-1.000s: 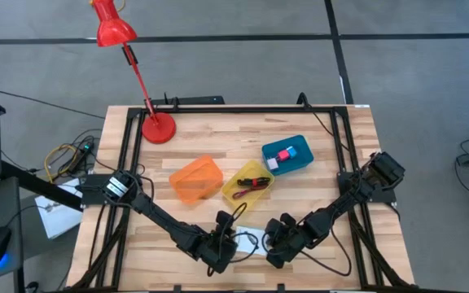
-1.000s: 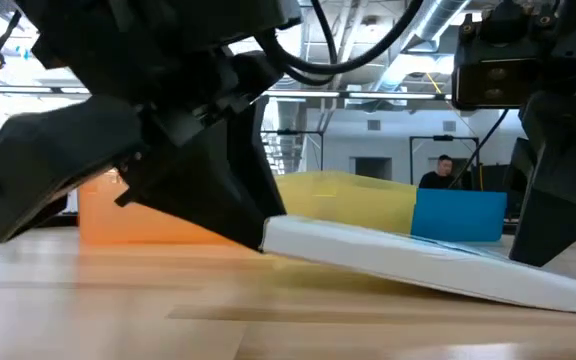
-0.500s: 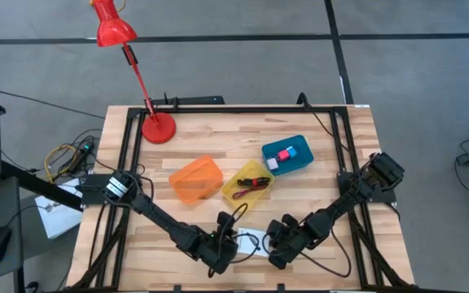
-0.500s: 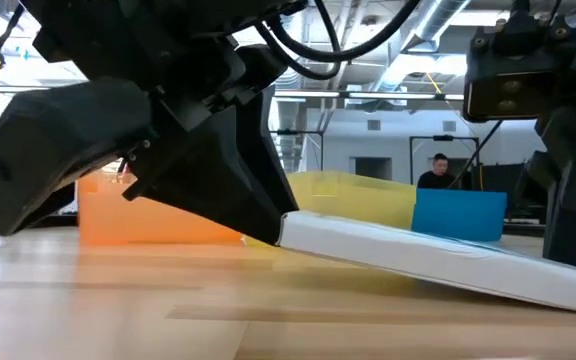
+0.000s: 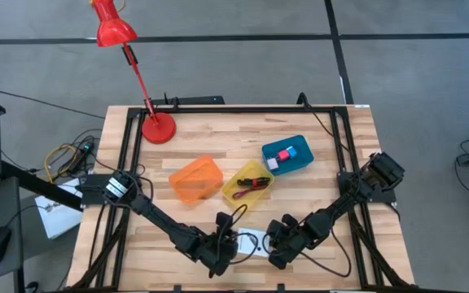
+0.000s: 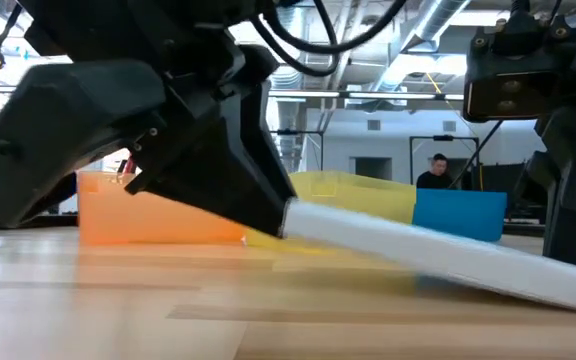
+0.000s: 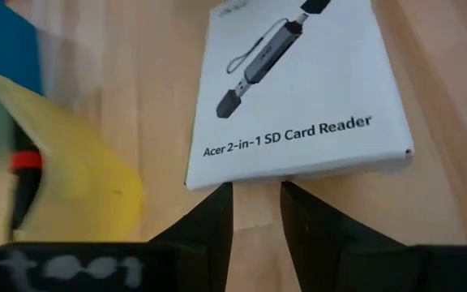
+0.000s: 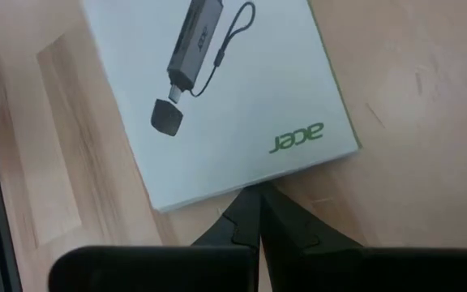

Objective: Pick and place items into bin
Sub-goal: Put the card reader box into the orange bin

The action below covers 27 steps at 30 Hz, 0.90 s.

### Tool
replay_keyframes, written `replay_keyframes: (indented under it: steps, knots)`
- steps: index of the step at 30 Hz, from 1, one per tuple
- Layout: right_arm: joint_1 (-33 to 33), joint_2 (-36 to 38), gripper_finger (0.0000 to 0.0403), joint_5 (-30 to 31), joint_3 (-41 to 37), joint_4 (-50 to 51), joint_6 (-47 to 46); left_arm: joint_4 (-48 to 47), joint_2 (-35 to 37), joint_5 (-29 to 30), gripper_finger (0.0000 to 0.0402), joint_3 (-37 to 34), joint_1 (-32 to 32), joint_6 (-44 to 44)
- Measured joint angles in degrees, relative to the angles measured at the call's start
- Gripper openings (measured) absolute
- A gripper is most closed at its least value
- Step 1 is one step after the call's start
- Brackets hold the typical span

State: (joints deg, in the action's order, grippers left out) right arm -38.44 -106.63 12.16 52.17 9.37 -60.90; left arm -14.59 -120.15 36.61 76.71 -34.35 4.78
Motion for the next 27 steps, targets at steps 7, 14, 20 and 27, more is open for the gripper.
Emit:
replay_keyframes:
  steps: [7,14,20,27]
  knots:
    - [0.8,0.0,0.0000,0.3,-0.2,-2.6,2.4,0.7,0.0,-2.7,0.0096,0.0,1.6,1.2]
    - [1.6,0.1,0.0000,0.0,-0.1,-2.2,3.1,-1.0,0.5,3.5,0.0096,2.9,1.2,-3.7]
    - [1.8,0.1,0.0000,0.2,-0.1,-2.1,5.2,-2.9,0.6,6.5,0.0096,6.0,0.5,-6.4]
    - [2.8,0.0,0.0000,0.1,0.0,-2.5,8.2,-0.3,0.7,3.5,0.0096,9.4,0.5,-13.7]
